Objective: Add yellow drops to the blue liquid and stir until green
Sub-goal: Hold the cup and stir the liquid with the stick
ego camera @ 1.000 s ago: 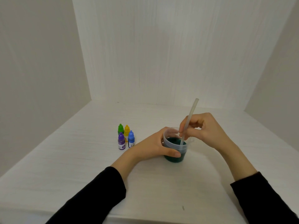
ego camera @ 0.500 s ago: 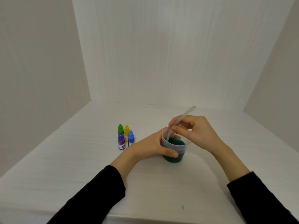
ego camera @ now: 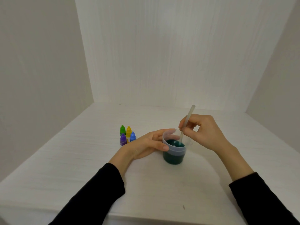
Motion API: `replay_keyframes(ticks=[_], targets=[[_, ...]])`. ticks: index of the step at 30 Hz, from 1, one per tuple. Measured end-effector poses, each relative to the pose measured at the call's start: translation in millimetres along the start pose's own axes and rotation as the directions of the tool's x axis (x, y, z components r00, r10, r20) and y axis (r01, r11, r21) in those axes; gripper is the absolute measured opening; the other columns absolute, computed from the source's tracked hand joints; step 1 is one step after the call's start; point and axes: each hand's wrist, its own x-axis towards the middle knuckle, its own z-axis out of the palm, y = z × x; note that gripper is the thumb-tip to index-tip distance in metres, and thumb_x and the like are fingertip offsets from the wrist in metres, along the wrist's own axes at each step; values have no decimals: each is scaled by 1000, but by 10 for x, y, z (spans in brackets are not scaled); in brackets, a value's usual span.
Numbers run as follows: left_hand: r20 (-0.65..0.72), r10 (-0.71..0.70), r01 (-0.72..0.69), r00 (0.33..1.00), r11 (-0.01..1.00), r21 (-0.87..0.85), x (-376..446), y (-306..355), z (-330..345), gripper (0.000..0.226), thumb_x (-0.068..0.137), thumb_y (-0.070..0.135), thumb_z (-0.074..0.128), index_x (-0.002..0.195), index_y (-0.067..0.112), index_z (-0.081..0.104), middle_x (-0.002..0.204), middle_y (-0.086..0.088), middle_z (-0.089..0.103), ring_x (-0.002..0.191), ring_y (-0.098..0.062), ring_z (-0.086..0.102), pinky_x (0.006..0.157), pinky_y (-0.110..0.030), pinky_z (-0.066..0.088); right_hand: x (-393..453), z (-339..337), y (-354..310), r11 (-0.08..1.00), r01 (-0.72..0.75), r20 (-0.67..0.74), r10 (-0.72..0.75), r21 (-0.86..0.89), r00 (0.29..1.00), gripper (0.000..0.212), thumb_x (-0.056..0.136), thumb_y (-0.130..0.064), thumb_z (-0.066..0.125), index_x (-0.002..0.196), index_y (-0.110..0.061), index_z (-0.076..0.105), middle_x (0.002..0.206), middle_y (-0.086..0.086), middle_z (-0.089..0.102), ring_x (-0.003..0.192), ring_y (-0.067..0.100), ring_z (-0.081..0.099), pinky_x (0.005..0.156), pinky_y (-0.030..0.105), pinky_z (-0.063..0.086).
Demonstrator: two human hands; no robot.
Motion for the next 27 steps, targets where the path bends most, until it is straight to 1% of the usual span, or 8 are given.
replay_keyframes(ticks=[4,8,11,14,17,20,24,27], targets=[[9,15,-15,1000,1000,-16,0,1,-4,66,74,0,59,138,10,47,140,-9,53,130,-19,50,109,-31,40,-19,-18,-29,999,-7,7,7,50,1000,36,71,1,64,65,-35,65,68,-10,68,66,3,62,64,13,49],[10,32,-31,999,999,-9,3,1,5,70,73,-1,59,141,4,43,145,-15,49,136,-25,44,113,-37,36,-33,-20,-61,993,-3,43,-2,120,999,34,71,5,63,64,-29,67,66,-4,68,63,12,65,67,25,56],[22,37,-37,999,999,-7,2,16,14,66,74,-1,57,139,7,46,142,-10,52,134,-20,47,105,-30,43,-30,-12,-72,982,0,100,-19,189,995,28,72,8,62,69,-18,70,68,2,69,66,20,67,69,33,58],[37,41,-41,998,999,-6,-8,23,21,60,76,-2,57,134,11,51,135,-3,57,126,-12,53,100,-25,45,-31,20,-87,968,4,136,-39,252,990,24,74,6,64,73,-17,71,70,1,70,67,20,69,69,30,57],[24,37,-36,999,999,-21,-8,21,20,61,76,-3,58,135,10,49,139,-8,54,128,-17,51,106,-32,43,-41,51,-102,954,8,151,-56,301,987,22,77,3,66,77,-19,71,75,0,72,71,18,71,70,26,56],[23,35,-35,999,999,-24,-5,18,13,63,76,-2,59,137,6,46,141,-14,51,125,-21,52,104,-33,44,-40,82,-104,942,-5,162,-53,337,985,18,80,-2,66,82,-19,71,81,-1,75,79,16,72,74,25,56],[17,38,-38,999,999,-14,-1,12,16,66,76,-3,60,140,4,44,144,-16,49,127,-21,52,105,-31,44,-26,132,-98,965,-10,138,-27,264,990,18,82,-12,67,86,-29,71,84,-9,74,83,9,70,79,23,56],[5,38,-38,999,999,11,14,6,21,68,76,-1,64,141,10,44,144,-10,51,131,-18,51,107,-31,43,-11,147,-111,985,14,89,-30,173,996,23,83,-17,66,84,-40,67,81,-19,71,81,1,67,74,14,53]])
